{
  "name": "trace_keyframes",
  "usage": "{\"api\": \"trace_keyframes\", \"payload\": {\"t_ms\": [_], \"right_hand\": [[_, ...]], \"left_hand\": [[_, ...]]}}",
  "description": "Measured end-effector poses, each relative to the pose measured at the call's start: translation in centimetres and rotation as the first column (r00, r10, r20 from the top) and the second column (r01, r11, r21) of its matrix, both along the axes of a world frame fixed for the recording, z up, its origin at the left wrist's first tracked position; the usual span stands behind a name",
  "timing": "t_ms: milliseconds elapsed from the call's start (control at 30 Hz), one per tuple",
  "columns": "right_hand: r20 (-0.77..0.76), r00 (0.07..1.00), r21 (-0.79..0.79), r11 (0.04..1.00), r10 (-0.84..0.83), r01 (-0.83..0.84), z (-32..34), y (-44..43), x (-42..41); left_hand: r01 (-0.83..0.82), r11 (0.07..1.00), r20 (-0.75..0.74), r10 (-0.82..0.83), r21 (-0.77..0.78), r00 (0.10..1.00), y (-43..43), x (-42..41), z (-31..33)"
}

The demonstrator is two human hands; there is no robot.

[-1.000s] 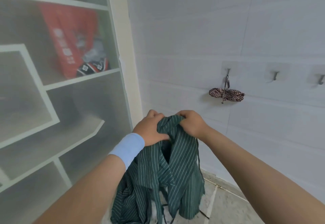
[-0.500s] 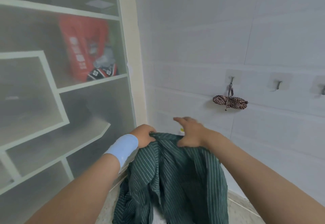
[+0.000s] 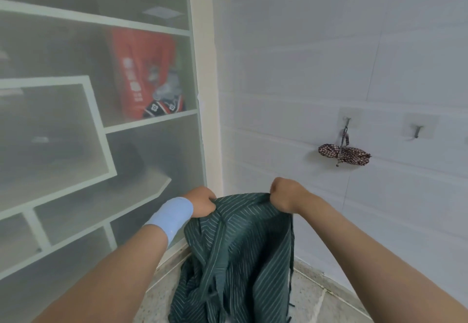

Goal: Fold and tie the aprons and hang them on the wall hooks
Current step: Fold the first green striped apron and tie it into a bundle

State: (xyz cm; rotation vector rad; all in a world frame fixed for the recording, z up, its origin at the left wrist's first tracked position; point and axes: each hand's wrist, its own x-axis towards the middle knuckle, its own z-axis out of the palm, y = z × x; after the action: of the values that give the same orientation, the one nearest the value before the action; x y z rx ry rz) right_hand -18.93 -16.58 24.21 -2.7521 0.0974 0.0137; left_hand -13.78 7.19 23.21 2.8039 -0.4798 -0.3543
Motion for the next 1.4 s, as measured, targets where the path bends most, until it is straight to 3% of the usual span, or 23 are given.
{"api": "trace_keyframes", "payload": {"t_ms": [133, 200, 267, 300, 367, 400, 467, 533, 567, 633, 667, 700, 733, 800, 1000, 1100, 1167, 1233, 1300, 1333, 1400], "right_hand": [[0.028, 0.971, 0.31, 0.922, 0.237, -0.234, -0.2, 2.8, -1.1], [0.148, 0.958, 0.383, 0.879, 0.244, -0.283, 0.0, 3.8, -1.0], [0.172, 0.963, 0.517, 0.813, 0.207, -0.267, 1.2, 3.9, -1.3], [0.146, 0.971, 0.583, 0.776, 0.192, -0.241, 1.8, 3.7, -1.5], [0.057, 0.972, 0.662, 0.72, 0.227, -0.207, 3.6, 3.0, -2.4], [-0.01, 0.959, 0.703, 0.684, 0.282, -0.194, 4.4, 2.4, -2.7], [-0.117, 0.884, 0.84, 0.52, 0.453, -0.156, 5.8, 1.3, -3.1], [-0.121, 0.853, 0.917, 0.385, 0.508, -0.099, 6.9, 0.7, -3.0], [-0.116, 0.883, 0.906, 0.413, 0.454, -0.094, 7.2, 0.7, -2.7], [-0.044, 0.978, 0.8, 0.593, 0.205, -0.088, 7.4, 1.1, -2.0], [0.024, 0.997, 0.768, 0.637, 0.076, -0.067, 7.2, 1.3, -1.8], [0.066, 0.998, 0.781, 0.622, 0.002, -0.053, 6.9, 1.4, -1.5], [0.088, 0.996, 0.81, 0.584, -0.032, -0.053, 6.6, 1.3, -1.3], [0.116, 0.989, 0.809, 0.586, -0.093, -0.04, 6.1, 0.9, -1.6], [0.145, 0.96, 0.811, 0.585, -0.242, 0.025, 5.4, -0.3, -2.8], [0.209, 0.947, 0.726, 0.687, -0.244, 0.016, 5.6, -0.5, -3.4], [0.234, 0.942, 0.637, 0.77, -0.239, 0.037, 6.4, -0.3, -4.7], [0.138, 0.977, 0.537, 0.841, -0.165, 0.067, 7.7, -0.7, -6.3], [-0.188, 0.98, 0.541, 0.839, 0.065, 0.049, 9.3, -1.2, -8.4], [-0.328, 0.917, 0.578, 0.816, 0.225, 0.007, 9.9, -1.5, -9.5], [-0.376, 0.818, 0.702, 0.71, 0.435, -0.055, 10.6, -2.4, -10.8]], "left_hand": [[0.105, 0.982, -0.051, -0.114, -0.155, 0.992, -1.9, -0.9, 3.8], [0.126, 0.965, -0.055, -0.142, -0.229, 0.988, -2.4, -1.0, 5.3], [0.094, 0.93, -0.138, -0.151, -0.354, 0.979, -1.4, -0.6, 6.3], [0.069, 0.895, -0.255, -0.199, -0.442, 0.946, -0.5, -0.5, 6.6], [0.029, 0.814, -0.478, -0.369, -0.579, 0.797, 1.8, -0.2, 7.1], [0.034, 0.786, -0.52, -0.44, -0.617, 0.732, 2.8, -0.2, 7.2], [0.063, 0.69, -0.48, -0.562, -0.721, 0.674, 3.9, -0.3, 7.4], [-0.023, 0.499, -0.374, -0.617, -0.866, 0.693, 3.8, -0.6, 7.5], [-0.081, 0.406, -0.316, -0.557, -0.91, 0.768, 3.4, -0.8, 7.5], [-0.248, 0.278, -0.345, -0.391, -0.928, 0.853, 2.9, -0.9, 6.7], [-0.34, 0.275, -0.427, -0.384, -0.899, 0.819, 3.0, -1.0, 5.9], [-0.365, 0.335, -0.485, -0.419, -0.868, 0.768, 3.1, -1.2, 4.8], [-0.315, 0.463, -0.522, -0.436, -0.829, 0.733, 3.4, -1.2, 3.6], [-0.174, 0.653, -0.521, -0.386, -0.737, 0.761, 3.6, -1.3, 2.1], [-0.195, 0.622, -0.284, -0.047, -0.758, 0.958, 3.6, -1.6, 3.9], [-0.136, 0.594, -0.161, 0.01, -0.793, 0.987, 3.4, -1.6, 4.8], [-0.046, 0.63, -0.059, 0.001, -0.775, 0.998, 2.9, -2.4, 5.8], [0.063, 0.748, -0.016, -0.099, -0.66, 0.995, 2.9, -3.5, 7.5], [0.14, 0.861, -0.235, -0.285, -0.489, 0.93, 3.7, -5.4, 9.9], [0.187, 0.884, -0.356, -0.355, -0.428, 0.864, 4.2, -6.3, 11.1], [0.26, 0.848, -0.432, -0.471, -0.462, 0.769, 5.2, -7.5, 12.9]]}}
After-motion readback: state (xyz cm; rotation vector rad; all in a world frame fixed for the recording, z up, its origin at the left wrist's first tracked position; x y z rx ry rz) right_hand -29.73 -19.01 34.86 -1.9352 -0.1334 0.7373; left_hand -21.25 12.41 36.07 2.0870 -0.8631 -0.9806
